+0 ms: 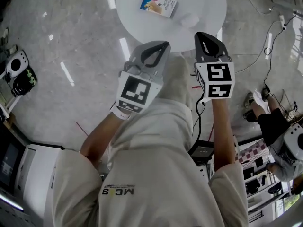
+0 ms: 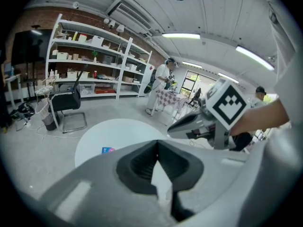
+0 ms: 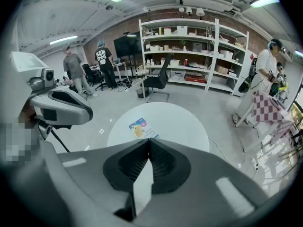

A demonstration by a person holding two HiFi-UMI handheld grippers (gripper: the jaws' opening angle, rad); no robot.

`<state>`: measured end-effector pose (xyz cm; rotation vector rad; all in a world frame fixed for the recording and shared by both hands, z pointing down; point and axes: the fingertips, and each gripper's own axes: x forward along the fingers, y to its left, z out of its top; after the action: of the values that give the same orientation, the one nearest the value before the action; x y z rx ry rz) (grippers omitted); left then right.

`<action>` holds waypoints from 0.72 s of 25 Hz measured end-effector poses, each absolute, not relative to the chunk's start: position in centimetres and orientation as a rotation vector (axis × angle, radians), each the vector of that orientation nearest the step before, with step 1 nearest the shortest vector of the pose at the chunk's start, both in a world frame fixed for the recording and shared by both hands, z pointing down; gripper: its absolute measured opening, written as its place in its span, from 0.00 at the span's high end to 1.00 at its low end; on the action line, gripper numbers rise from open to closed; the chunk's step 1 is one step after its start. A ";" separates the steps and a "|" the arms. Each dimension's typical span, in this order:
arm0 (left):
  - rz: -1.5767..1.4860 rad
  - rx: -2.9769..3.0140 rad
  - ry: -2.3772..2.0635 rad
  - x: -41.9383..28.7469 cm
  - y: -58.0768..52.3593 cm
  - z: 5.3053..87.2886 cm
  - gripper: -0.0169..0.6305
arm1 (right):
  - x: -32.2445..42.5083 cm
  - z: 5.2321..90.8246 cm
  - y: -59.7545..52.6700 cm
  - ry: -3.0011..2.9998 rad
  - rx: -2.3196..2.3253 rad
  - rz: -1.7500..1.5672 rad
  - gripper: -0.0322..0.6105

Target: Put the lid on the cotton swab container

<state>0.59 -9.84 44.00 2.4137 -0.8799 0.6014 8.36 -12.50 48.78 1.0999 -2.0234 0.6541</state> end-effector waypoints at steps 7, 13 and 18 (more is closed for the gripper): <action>0.563 2.459 -0.888 -0.5 -8.7 39.1 0.97 | 8.1 41.6 -10.4 -2.063 1.162 0.575 0.95; 0.517 2.516 -0.884 -1.5 -7.7 34.1 0.97 | 8.2 35.8 -8.0 -2.118 1.247 0.509 0.95; 0.487 2.583 -0.885 -2.0 -7.5 30.3 0.97 | 8.6 32.0 -6.7 -2.173 1.317 0.465 0.95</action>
<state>-2.01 -7.49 30.35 2.5833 -0.8849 0.4871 8.58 -6.70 31.98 1.3169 -2.1730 0.4654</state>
